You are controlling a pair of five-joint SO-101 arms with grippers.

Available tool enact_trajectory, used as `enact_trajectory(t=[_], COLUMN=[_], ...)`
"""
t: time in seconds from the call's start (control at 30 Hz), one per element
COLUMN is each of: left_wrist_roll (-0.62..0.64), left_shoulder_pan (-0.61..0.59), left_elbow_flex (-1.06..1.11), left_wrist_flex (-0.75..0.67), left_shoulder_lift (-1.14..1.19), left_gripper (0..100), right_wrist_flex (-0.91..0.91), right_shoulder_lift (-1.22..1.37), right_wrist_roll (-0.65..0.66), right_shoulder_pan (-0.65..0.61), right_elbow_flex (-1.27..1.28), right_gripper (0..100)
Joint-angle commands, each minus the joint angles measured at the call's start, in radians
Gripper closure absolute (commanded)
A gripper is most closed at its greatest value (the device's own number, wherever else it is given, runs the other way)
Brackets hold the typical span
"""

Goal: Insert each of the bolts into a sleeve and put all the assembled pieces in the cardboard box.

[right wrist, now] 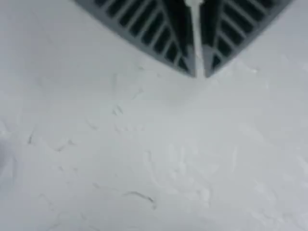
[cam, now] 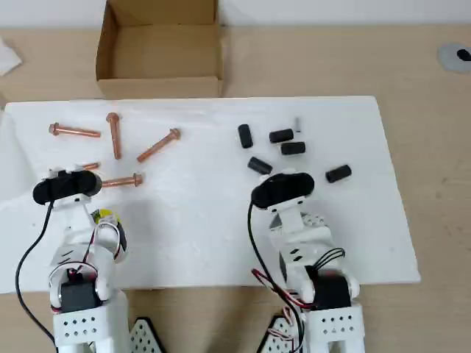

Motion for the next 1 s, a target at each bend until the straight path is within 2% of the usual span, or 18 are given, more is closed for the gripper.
enact_trajectory(t=[0.0,0.17,0.97], left_wrist_roll=[0.002,0.0,0.0], left_shoulder_pan=[-0.014,0.028,0.015], left_elbow_flex=[-0.006,-0.005,-0.006], left_wrist_flex=[-0.018,-0.018,-0.014], left_shoulder_lift=[-0.008,-0.008,-0.008], left_gripper=[100,100,100], right_wrist_flex=[0.005,0.005,0.005], right_shoulder_lift=[-0.111,-0.111,-0.111], right_wrist_roll=[0.006,0.006,0.005], right_shoulder_pan=[0.015,0.015,0.008], right_elbow_flex=[-0.007,-0.007,-0.008], right_gripper=[98.8,98.8,98.8])
